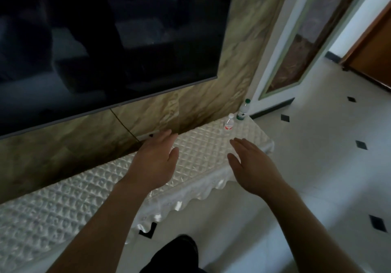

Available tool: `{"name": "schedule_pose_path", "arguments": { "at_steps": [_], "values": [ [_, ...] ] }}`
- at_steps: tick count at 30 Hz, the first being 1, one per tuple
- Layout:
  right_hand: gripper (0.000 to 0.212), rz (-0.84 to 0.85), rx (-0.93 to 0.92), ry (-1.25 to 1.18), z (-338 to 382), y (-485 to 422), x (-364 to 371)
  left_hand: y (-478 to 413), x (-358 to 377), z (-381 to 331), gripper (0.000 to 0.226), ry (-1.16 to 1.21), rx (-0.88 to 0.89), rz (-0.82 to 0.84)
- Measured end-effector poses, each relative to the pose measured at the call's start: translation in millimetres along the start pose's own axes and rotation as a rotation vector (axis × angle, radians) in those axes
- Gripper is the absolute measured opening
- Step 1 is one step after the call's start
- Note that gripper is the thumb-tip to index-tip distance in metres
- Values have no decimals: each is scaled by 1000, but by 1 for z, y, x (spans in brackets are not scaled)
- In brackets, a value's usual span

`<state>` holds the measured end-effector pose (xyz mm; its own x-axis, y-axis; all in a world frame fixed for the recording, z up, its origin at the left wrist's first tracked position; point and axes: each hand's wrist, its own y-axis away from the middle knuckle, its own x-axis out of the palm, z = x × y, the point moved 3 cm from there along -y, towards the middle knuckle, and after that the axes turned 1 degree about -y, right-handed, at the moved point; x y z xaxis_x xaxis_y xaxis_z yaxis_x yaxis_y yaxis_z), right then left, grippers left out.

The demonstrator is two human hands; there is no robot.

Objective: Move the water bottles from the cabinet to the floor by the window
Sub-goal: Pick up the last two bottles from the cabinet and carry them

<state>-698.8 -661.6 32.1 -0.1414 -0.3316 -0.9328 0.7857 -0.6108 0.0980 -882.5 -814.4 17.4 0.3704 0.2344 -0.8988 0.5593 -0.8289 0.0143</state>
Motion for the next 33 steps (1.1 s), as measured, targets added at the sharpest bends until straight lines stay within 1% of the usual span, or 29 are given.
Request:
{"name": "schedule_pose_path", "arguments": {
  "at_steps": [9, 16, 19, 22, 27, 33],
  "values": [
    [51, 16, -10, 25, -88, -75, -22, -105, 44, -49, 49, 33, -29, 24],
    [52, 10, 32, 69, -169, -173, -41, -222, 76, -89, 50, 80, -23, 75],
    [49, -13, 21, 69, -194, -211, -53, -274, 85, -98, 50, 87, -21, 113],
    [49, -28, 14, 81, -216, -245, -63, -318, 88, -103, 51, 72, -8, 95],
    [53, -29, 4, 75, -243, -290, -73, -362, 89, -115, 51, 33, 6, 72],
    [52, 12, -76, 53, -273, -339, -88, -393, 99, -132, 51, 2, -58, 65]
  ]
}}
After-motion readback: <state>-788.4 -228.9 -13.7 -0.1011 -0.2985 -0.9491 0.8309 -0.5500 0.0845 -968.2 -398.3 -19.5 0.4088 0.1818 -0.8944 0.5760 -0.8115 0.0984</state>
